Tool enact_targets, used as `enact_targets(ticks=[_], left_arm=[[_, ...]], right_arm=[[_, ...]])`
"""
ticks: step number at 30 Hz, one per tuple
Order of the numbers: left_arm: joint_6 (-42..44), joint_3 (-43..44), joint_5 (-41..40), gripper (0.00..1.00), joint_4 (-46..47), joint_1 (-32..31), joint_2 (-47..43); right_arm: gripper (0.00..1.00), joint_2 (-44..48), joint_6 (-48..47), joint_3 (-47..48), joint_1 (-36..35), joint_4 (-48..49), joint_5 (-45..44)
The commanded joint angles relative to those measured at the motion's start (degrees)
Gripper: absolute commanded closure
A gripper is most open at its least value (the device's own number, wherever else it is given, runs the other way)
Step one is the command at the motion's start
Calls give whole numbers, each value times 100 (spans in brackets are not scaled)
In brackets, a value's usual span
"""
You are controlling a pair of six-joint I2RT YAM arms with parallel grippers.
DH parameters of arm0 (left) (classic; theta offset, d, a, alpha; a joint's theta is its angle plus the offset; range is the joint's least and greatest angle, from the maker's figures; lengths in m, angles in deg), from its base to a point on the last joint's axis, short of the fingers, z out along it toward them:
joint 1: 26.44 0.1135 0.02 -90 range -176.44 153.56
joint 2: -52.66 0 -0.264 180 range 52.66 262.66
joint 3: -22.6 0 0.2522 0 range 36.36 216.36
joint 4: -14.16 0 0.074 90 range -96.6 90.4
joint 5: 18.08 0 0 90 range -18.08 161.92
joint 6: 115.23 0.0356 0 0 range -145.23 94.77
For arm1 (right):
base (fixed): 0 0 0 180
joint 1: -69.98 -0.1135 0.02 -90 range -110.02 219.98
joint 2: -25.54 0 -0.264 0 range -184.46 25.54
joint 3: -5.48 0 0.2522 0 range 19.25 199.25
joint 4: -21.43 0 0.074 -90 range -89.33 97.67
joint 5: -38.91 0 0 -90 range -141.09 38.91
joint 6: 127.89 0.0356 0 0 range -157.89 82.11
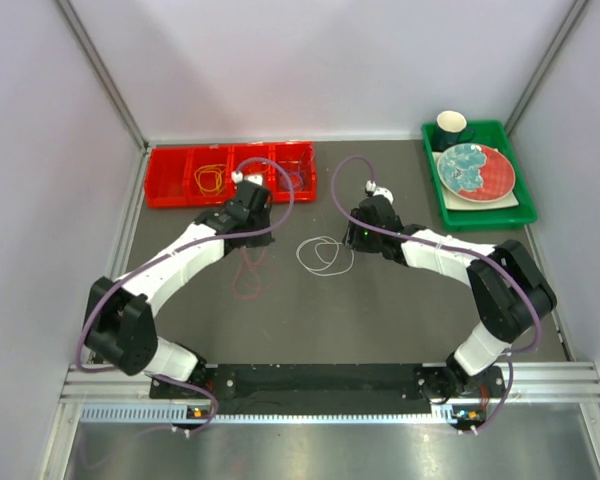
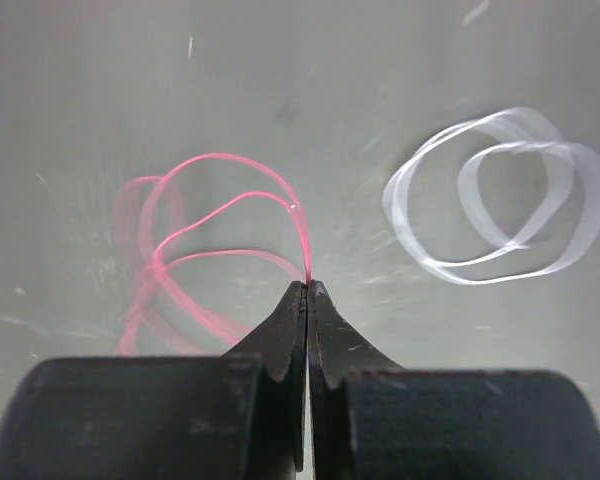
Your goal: Untangle the cables
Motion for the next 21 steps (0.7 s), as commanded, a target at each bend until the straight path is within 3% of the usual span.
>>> enact_targets(ticks=[1,11,21], left_arm=[[200,751,-120,100,-476,7,-420],[683,2438,-551,100,-1180,209,-394],[833,3282,-455,100,-785,965,-316]], right_arm=[[55,-22,-37,273,-63,44,-66],[55,-31,-46,264,-71,35,-31],[55,4,-28,238,-72,61,-92]])
